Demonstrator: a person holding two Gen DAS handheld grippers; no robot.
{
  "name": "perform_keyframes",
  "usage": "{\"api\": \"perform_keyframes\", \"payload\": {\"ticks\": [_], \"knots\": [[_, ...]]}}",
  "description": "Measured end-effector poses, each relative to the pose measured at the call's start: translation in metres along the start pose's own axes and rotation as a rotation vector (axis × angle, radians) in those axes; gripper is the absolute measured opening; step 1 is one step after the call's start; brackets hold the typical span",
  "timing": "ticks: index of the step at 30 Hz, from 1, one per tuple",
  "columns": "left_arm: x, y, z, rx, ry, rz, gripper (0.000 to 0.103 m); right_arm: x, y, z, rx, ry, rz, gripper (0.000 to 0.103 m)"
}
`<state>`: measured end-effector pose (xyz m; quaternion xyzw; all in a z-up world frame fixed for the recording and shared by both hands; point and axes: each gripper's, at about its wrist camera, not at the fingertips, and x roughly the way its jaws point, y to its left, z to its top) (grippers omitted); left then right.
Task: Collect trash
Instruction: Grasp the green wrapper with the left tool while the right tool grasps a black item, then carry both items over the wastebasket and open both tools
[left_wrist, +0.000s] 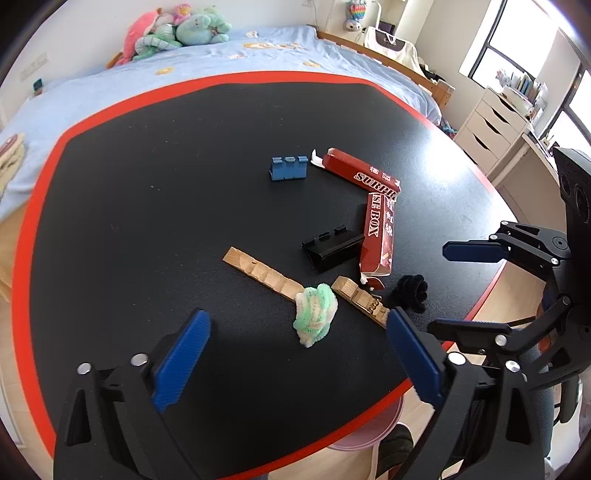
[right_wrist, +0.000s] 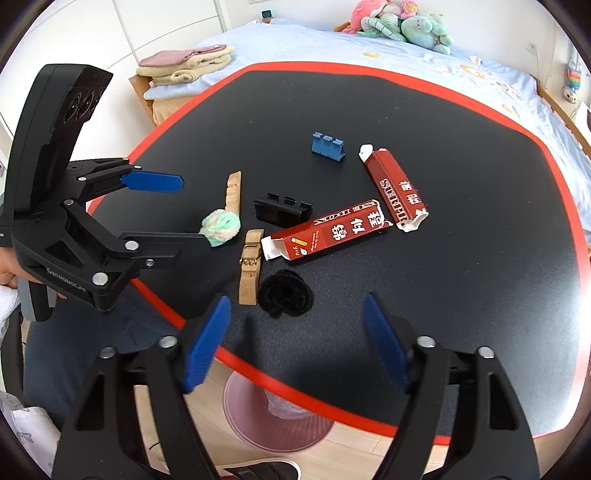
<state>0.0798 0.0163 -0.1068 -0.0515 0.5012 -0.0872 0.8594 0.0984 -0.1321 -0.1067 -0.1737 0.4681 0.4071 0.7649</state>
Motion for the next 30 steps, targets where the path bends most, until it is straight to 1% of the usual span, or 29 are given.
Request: {"api": "perform_keyframes", "payload": {"ticks": [1, 4, 6, 7, 9, 10, 11, 12, 13, 15, 16, 18, 24, 30], "knots": [[0.002, 0.0, 0.0, 0.002, 0.006, -0.001, 0.082, 0.002, 0.0, 0.001, 0.001, 0.001, 0.003, 0.069], [0.006, -0.001, -0.001, 0.008, 0.011, -0.004, 0.074, 0.006, 0.0, 0.004, 0.001, 0.003, 0.011, 0.06], [0.008, -0.003, -0.001, 0.012, 0.013, -0.002, 0.067, 0.009, 0.0, 0.005, 0.0, 0.004, 0.013, 0.051], [0.009, -0.003, -0.002, 0.012, 0.014, -0.004, 0.065, 0.01, 0.0, 0.005, -0.001, 0.006, 0.014, 0.049], [0.01, -0.004, -0.002, 0.016, 0.009, 0.002, 0.061, 0.012, 0.0, 0.005, -0.002, 0.012, 0.012, 0.042], [0.009, -0.004, -0.002, 0.015, 0.007, 0.002, 0.061, 0.014, 0.0, 0.006, -0.001, 0.013, 0.013, 0.04], [0.009, -0.004, -0.002, 0.014, 0.005, 0.004, 0.057, 0.015, 0.0, 0.006, 0.0, 0.015, 0.014, 0.038], [0.009, -0.004, -0.001, 0.014, 0.004, 0.008, 0.048, 0.015, -0.001, 0.005, -0.001, 0.014, 0.015, 0.034], [0.009, -0.004, -0.001, 0.016, 0.005, 0.013, 0.045, 0.015, -0.001, 0.004, -0.002, 0.011, 0.014, 0.033], [0.009, -0.006, -0.001, 0.017, 0.006, 0.012, 0.035, 0.015, -0.001, 0.003, -0.001, 0.01, 0.018, 0.029], [0.009, -0.007, -0.001, 0.02, 0.008, 0.012, 0.032, 0.015, -0.001, 0.003, -0.001, 0.01, 0.018, 0.028], [0.01, -0.008, -0.001, 0.022, 0.013, 0.013, 0.02, 0.016, 0.0, 0.003, -0.002, 0.01, 0.017, 0.026], [0.006, -0.008, -0.001, 0.012, 0.012, 0.009, 0.018, 0.011, -0.001, 0.002, 0.007, 0.0, 0.012, 0.025], [-0.011, -0.01, -0.003, 0.015, -0.013, 0.005, 0.018, -0.007, -0.002, -0.003, 0.02, -0.024, 0.006, 0.024]]}}
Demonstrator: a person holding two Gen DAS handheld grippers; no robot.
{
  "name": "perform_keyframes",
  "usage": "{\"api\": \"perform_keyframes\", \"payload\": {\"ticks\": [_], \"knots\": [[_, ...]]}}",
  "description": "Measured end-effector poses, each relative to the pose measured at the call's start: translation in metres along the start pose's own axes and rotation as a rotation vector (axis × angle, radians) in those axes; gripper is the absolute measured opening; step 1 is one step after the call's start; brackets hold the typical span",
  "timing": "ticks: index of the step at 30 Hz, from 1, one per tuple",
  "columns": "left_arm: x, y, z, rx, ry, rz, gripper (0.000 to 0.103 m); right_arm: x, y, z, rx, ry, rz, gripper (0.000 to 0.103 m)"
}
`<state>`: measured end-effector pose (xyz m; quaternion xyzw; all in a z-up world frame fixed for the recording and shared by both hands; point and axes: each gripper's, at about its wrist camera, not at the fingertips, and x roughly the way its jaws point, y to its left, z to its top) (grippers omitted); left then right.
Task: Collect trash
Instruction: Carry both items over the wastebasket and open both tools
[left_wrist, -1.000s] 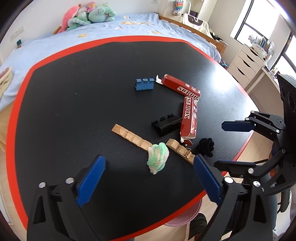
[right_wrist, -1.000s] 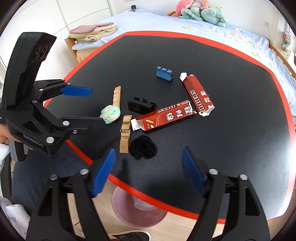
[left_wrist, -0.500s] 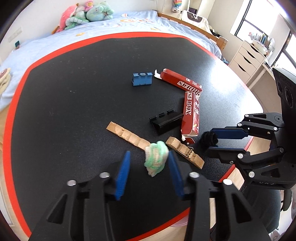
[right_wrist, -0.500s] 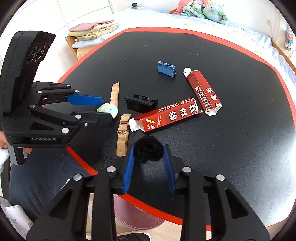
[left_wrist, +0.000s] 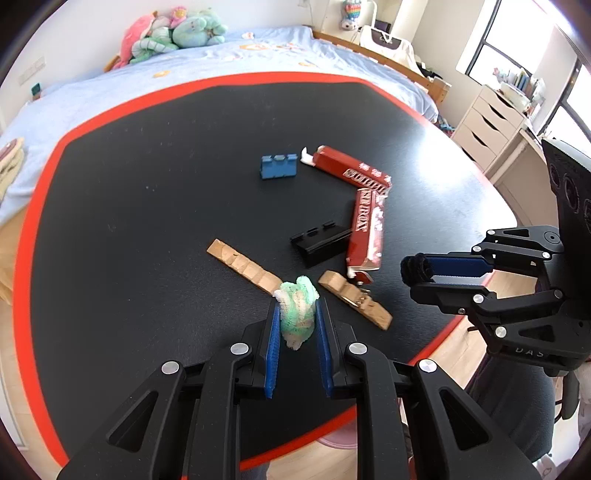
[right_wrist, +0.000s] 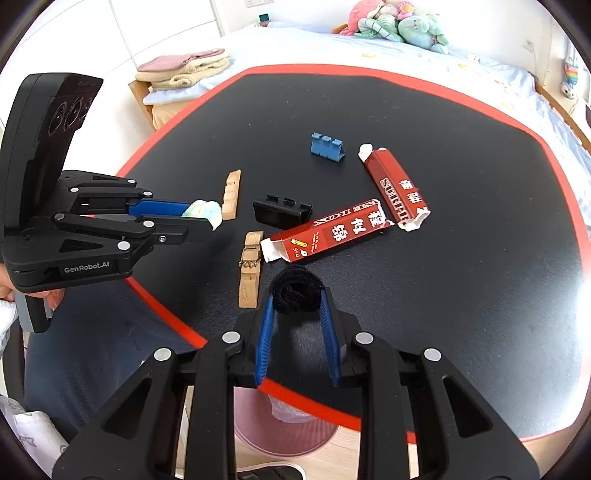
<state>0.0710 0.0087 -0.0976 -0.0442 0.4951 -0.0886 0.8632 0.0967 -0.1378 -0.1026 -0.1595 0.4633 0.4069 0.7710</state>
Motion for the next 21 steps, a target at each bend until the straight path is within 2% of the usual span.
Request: {"api": "perform_keyframes", "payload": {"ticks": [8, 9, 21], "knots": [[-0.03, -0.016, -0.004, 0.023, -0.03, -0.009, 0.018, -0.039, 0.004, -0.011, 0.033, -0.05, -0.005, 0.025], [-0.033, -0.018, -0.005, 0.008, -0.041, 0.01, 0.018, -0.045, 0.005, -0.013, 0.035, -0.058, -0.009, 0.025], [-0.06, -0.054, -0.027, 0.063, -0.061, -0.031, 0.018, -0.1, 0.027, -0.047, 0.045, -0.108, -0.031, 0.025]]}}
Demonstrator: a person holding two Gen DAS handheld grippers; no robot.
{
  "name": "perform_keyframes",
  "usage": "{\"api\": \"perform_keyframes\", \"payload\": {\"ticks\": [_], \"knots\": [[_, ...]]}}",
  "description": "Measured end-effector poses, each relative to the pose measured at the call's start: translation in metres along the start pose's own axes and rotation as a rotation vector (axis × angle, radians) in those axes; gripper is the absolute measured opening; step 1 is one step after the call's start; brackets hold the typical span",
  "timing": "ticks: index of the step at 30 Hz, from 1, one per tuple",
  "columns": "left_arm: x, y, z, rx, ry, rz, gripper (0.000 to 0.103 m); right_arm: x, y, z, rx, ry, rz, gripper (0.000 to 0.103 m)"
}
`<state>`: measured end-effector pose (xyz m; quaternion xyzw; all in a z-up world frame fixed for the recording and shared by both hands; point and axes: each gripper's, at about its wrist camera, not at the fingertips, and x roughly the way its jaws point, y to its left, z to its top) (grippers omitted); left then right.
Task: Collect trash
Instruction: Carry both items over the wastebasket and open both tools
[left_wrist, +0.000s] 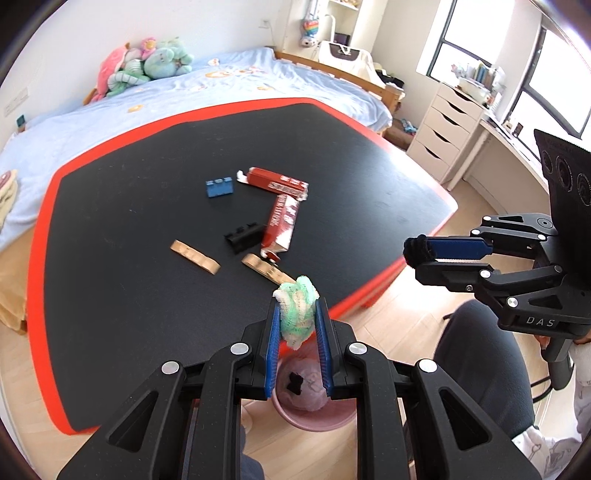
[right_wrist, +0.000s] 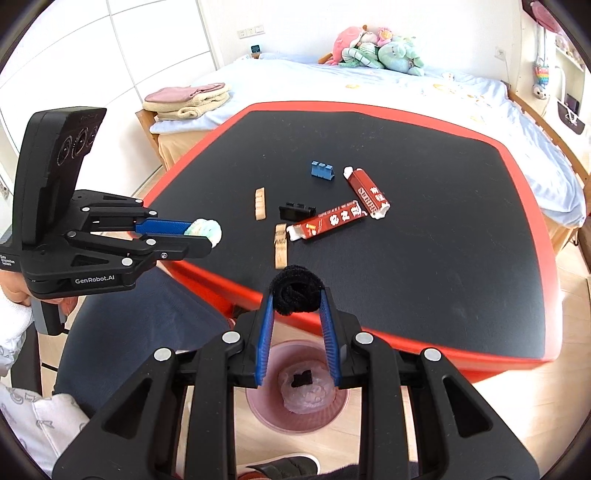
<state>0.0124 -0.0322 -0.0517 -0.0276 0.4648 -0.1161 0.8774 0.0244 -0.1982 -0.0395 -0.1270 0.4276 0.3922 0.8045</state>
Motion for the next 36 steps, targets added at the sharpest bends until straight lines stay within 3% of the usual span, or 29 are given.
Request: {"api": "perform_keyframes", "payload": {"ticks": [16, 28, 29, 31, 32, 33, 36], "knots": [[0.001, -0.042, -0.039, 0.041, 0.052, -0.047, 0.018, -0.016, 0.012, -0.06, 0.043, 0.047, 0.012, 0.025], [0.004, -0.051, -0.042, 0.055, 0.068, -0.066, 0.02, -0.02, 0.012, -0.064, 0.046, 0.046, 0.022, 0.027], [0.005, -0.05, -0.042, 0.055, 0.068, -0.07, 0.026, -0.019, 0.011, -0.064, 0.047, 0.046, 0.023, 0.03], [0.007, -0.05, -0.042, 0.059, 0.067, -0.064, 0.053, -0.017, 0.009, -0.065, 0.053, 0.055, 0.015, 0.053], [0.006, -0.049, -0.042, 0.053, 0.057, -0.06, 0.075, -0.017, 0.009, -0.066, 0.057, 0.055, 0.013, 0.069], [0.005, -0.048, -0.042, 0.043, 0.045, -0.062, 0.086, -0.017, 0.007, -0.066, 0.064, 0.054, 0.013, 0.078], [0.005, -0.044, -0.041, 0.025, 0.039, -0.045, 0.091, -0.015, 0.006, -0.067, 0.07, 0.062, -0.001, 0.089]]}}
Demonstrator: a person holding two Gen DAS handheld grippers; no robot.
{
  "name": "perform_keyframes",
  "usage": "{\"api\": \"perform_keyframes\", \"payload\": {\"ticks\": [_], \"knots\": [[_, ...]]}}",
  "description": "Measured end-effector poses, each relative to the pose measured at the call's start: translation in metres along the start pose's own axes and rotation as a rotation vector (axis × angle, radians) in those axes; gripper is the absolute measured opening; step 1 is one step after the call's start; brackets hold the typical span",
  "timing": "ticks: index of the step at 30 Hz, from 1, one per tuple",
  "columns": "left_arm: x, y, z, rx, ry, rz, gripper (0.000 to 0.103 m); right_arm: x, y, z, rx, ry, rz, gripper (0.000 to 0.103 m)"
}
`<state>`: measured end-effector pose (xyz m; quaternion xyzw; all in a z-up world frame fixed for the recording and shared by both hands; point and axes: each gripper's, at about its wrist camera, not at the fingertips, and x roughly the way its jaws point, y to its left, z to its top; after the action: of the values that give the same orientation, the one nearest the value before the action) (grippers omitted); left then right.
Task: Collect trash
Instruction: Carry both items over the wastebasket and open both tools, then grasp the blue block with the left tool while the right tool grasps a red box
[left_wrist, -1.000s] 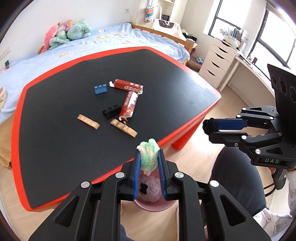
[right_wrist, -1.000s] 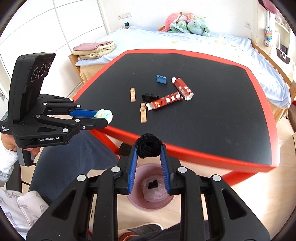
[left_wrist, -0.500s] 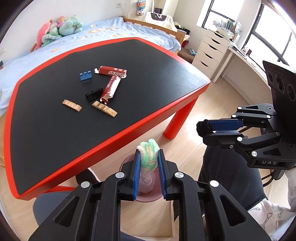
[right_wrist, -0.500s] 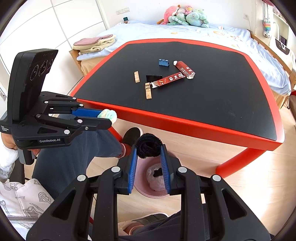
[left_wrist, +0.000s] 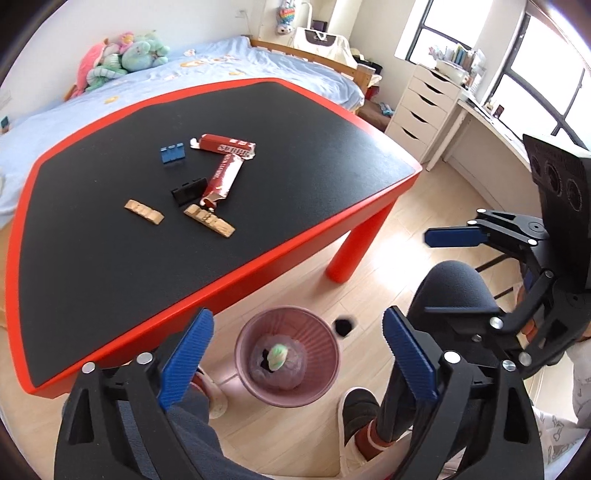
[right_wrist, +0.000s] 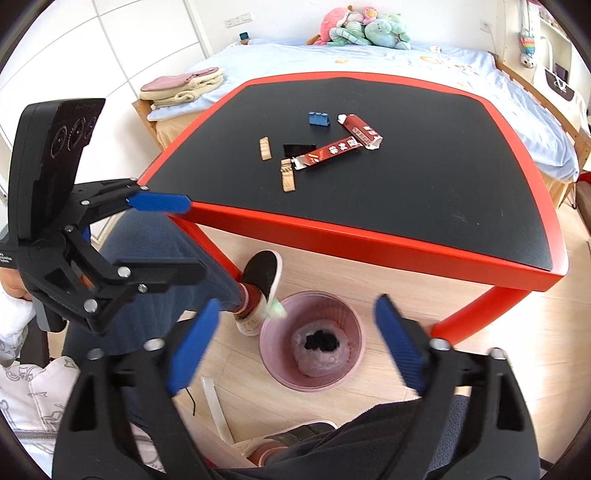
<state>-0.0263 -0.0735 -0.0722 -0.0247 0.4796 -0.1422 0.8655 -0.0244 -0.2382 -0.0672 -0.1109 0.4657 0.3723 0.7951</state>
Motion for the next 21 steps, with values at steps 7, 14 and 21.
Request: {"api": "perform_keyframes", "payload": {"ticks": [7, 14, 21], "knots": [[-0.003, 0.009, 0.0, -0.027, -0.006, 0.036, 0.095, 0.001, -0.003, 0.0, 0.018, 0.005, -0.008, 0.096], [-0.005, 0.013, 0.001, -0.036, -0.01, 0.042, 0.095, 0.003, -0.002, 0.001, 0.03, 0.014, -0.005, 0.1], [-0.007, 0.016, 0.004, -0.04, -0.014, 0.046, 0.095, 0.0, -0.006, 0.003, 0.044, 0.004, 0.003, 0.1]]}}
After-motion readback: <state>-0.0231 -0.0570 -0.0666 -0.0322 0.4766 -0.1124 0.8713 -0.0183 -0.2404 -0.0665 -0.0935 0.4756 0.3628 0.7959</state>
